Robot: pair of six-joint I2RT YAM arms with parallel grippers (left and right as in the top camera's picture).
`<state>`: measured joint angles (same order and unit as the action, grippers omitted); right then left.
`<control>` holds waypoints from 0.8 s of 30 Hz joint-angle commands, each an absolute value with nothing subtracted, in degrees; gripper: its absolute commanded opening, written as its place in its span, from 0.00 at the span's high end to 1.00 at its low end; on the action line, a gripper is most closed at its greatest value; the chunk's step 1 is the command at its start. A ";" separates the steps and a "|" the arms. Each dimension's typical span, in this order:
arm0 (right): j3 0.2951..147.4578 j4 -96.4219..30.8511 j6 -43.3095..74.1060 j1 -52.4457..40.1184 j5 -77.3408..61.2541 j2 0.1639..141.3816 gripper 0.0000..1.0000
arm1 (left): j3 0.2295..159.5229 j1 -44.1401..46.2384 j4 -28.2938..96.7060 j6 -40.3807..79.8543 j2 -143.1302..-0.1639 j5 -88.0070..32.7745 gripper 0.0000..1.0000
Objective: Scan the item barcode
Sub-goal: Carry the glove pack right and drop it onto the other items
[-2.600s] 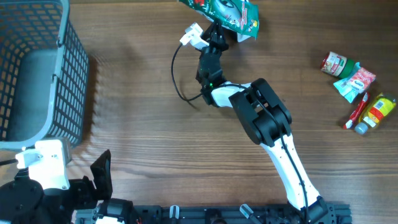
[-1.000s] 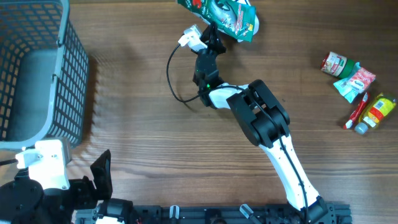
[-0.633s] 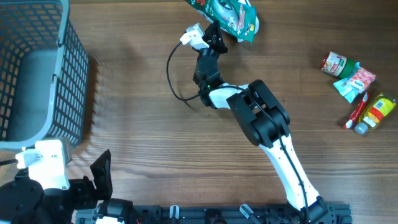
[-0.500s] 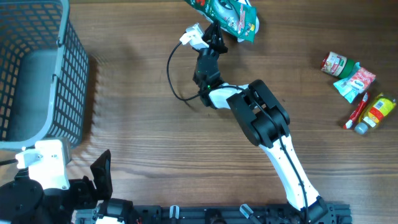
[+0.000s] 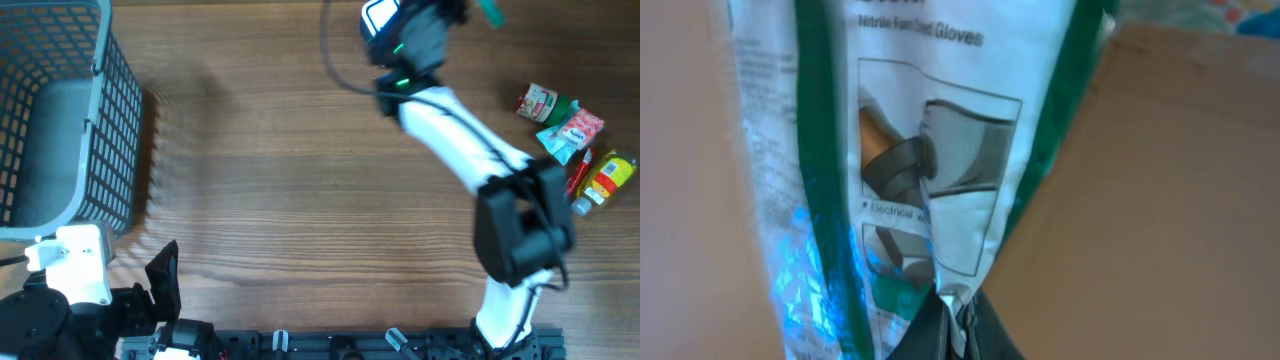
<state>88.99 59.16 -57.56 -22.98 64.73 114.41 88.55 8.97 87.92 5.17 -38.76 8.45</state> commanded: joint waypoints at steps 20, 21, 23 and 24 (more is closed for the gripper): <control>81.56 -33.36 19.62 31.77 4.21 100.57 0.96 | 88.62 8.78 87.79 4.49 -38.72 8.16 0.00; 80.40 -33.41 19.16 31.94 4.49 100.57 0.96 | 88.62 8.78 87.79 4.49 -38.72 8.14 0.00; 80.16 -33.93 17.41 31.88 4.45 100.57 0.92 | 88.62 8.78 87.79 4.49 -38.72 8.14 0.00; 80.16 -34.44 16.49 31.88 4.27 100.09 0.43 | 88.62 8.78 87.79 4.49 -38.72 8.16 0.00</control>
